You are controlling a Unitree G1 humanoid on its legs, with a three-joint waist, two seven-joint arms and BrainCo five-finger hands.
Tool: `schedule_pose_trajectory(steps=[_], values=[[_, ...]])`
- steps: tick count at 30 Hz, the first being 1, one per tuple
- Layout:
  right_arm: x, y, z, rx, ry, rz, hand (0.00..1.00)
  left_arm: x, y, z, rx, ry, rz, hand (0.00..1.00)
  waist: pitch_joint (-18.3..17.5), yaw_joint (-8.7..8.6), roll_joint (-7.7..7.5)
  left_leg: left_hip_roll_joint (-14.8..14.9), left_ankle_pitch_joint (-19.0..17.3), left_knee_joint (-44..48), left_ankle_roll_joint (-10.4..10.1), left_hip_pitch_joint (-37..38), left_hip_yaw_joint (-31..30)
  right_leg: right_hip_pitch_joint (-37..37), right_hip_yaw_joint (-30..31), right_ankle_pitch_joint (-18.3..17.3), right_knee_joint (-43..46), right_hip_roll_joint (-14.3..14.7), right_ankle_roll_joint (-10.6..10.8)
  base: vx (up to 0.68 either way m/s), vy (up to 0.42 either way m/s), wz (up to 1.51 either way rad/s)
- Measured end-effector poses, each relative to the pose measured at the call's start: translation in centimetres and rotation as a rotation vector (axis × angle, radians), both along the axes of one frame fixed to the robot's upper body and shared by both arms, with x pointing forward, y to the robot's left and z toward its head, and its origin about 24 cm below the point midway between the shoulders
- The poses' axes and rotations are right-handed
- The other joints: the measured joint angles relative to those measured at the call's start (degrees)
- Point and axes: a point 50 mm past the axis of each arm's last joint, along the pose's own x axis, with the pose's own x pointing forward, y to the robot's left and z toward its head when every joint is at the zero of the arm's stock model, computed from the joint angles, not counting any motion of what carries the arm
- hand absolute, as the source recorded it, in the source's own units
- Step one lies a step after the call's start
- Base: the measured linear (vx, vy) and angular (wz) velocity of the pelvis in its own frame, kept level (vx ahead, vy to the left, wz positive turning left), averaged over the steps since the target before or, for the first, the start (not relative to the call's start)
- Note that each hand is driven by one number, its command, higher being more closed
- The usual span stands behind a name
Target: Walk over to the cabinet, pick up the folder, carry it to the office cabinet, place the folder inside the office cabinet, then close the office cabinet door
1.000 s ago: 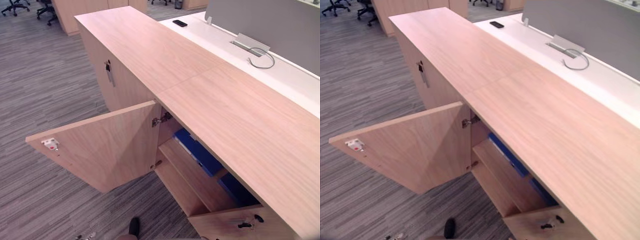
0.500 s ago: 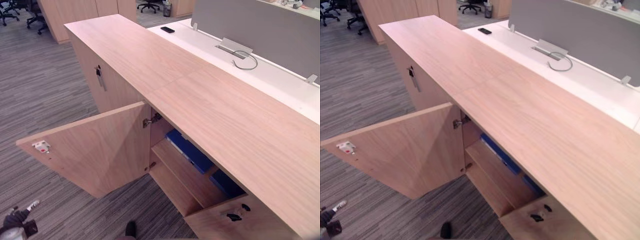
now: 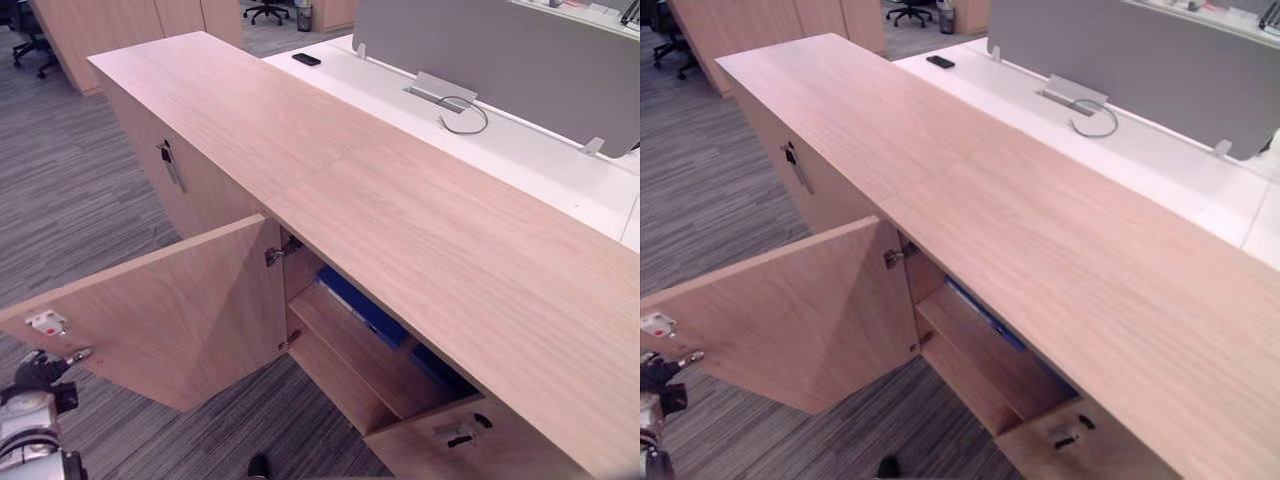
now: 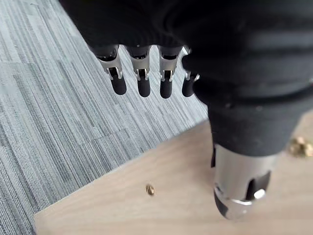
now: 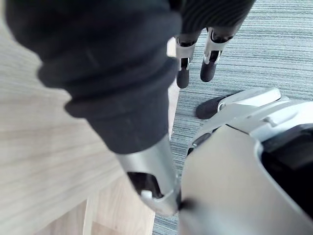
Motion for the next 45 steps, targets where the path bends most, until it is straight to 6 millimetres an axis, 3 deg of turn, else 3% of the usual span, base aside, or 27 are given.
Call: schedule_pose_trajectory(steps=[5, 10, 19, 25, 27, 31, 32, 34, 36, 39, 45], values=[[-0.1, -0.3, 0.2, -0.013, -0.016, 0.024, 0.0, 2.0, -2.2, -0.9, 0.055, 0.087, -0.13, 0.0, 0.1, 0.01, 0.03, -0.4, 0.6, -0.3, 0.3, -0.9, -0.7, -0.9, -0.4, 0.0, 0.3, -0.4, 0.1, -0.11, 0.005, 0.06], [0.0, -0.3, 0.2, -0.016, -0.014, 0.038, 0.0, 3.8, -6.1, -2.4, 0.146, 0.18, -0.382, 0.0, -0.1, 1.71, -0.49, -1.5, 1.8, -0.3, 0.4, -3.1, -4.1, -0.8, -4.0, 0.0, 0.2, -1.2, 0.1, -0.06, 0.006, 0.38], [1.4, 0.6, 0.3, -0.023, -0.04, 0.207, 0.0, 1.3, -10.8, -3.7, 0.252, 0.229, -0.696, 0.0, -0.5, 4.56, -0.49, -3.8, 3.1, -0.3, 2.0, -4.8, -6.7, -0.6, -6.4, 0.6, 0.2, -3.0, 1.2, -0.01, 0.028, 0.19], [1.6, 0.6, 0.3, -0.03, -0.036, 0.285, 0.0, -1.4, -15.1, -5.7, 0.188, 0.272, -0.899, 0.0, -1.4, 5.37, -0.11, -4.3, 3.9, -0.3, 2.0, -6.1, -8.8, -0.6, -8.0, 1.2, 0.3, -3.5, 2.2, -0.06, 0.019, 0.19], [1.6, 0.7, 0.3, -0.033, -0.034, 0.322, 0.0, -1.4, -17.8, -6.1, 0.151, 0.269, -1.029, 0.0, -2.3, 5.26, 0.15, -4.1, 4.2, -0.3, 2.3, -6.9, -9.0, -1.3, -7.9, 1.2, 0.2, -3.4, 2.2, -0.08, 0.007, 0.01], [1.6, 0.6, 0.3, -0.039, -0.035, 0.353, 0.0, -3.6, -26.4, -6.6, 0.012, 0.212, -1.446, 0.0, -2.8, 4.77, 0.51, -4.1, 4.9, -0.3, 2.4, -7.1, -9.3, -1.5, -7.6, 1.0, 0.2, -3.2, 2.4, -0.06, 0.009, 0.03], [1.7, 0.6, 0.3, -0.04, -0.037, 0.356, 0.0, -3.7, -27.6, -6.4, -0.003, 0.177, -1.494, 0.0, -3.0, 4.57, 0.53, -4.1, 5.0, -0.3, 2.3, -7.3, -9.4, -1.6, -7.6, 1.0, 0.2, -3.1, 2.4, -0.07, 0.014, 0.09], [2.1, 0.8, 0.4, -0.049, -0.045, 0.402, 0.0, -4.0, -32.7, -4.8, -0.061, -0.011, -1.688, 0.0, -3.6, 2.86, 0.56, -4.0, 5.4, -0.3, 2.2, -7.8, -9.7, -2.0, -7.6, 1.0, 0.2, -2.9, 2.3, -0.05, 0.013, 0.03], [2.5, 0.9, 0.4, -0.057, -0.047, 0.436, 0.0, -4.0, -36.0, -2.9, -0.084, -0.169, -1.823, 0.0, -4.1, 1.94, 0.55, -3.8, 5.5, -0.3, 2.1, -7.8, -9.7, -2.0, -7.6, 1.1, 0.2, -2.7, 2.2, 0.0, 0.0, 0.0], [2.6, 0.9, 0.4, -0.07, -0.047, 0.438, 0.0, -3.5, -38.8, -0.9, -0.119, -0.314, -1.929, 0.0, -4.2, 0.7, 0.62, -3.3, 5.7, -0.3, 1.7, -7.7, -9.6, -2.1, -7.6, 1.3, 0.1, -2.1, 1.9, 0.0, -0.014, -0.05], [3.0, 1.0, 0.4, -0.081, -0.037, 0.454, 0.0, -4.1, -39.3, -1.7, -0.306, -0.268, -1.896, 0.0, -4.4, -0.44, 0.73, -2.1, 5.6, -0.3, 1.1, -7.5, -8.9, -2.0, -7.0, 1.7, -0.6, -0.7, 1.3, 0.05, -0.036, -0.07]])
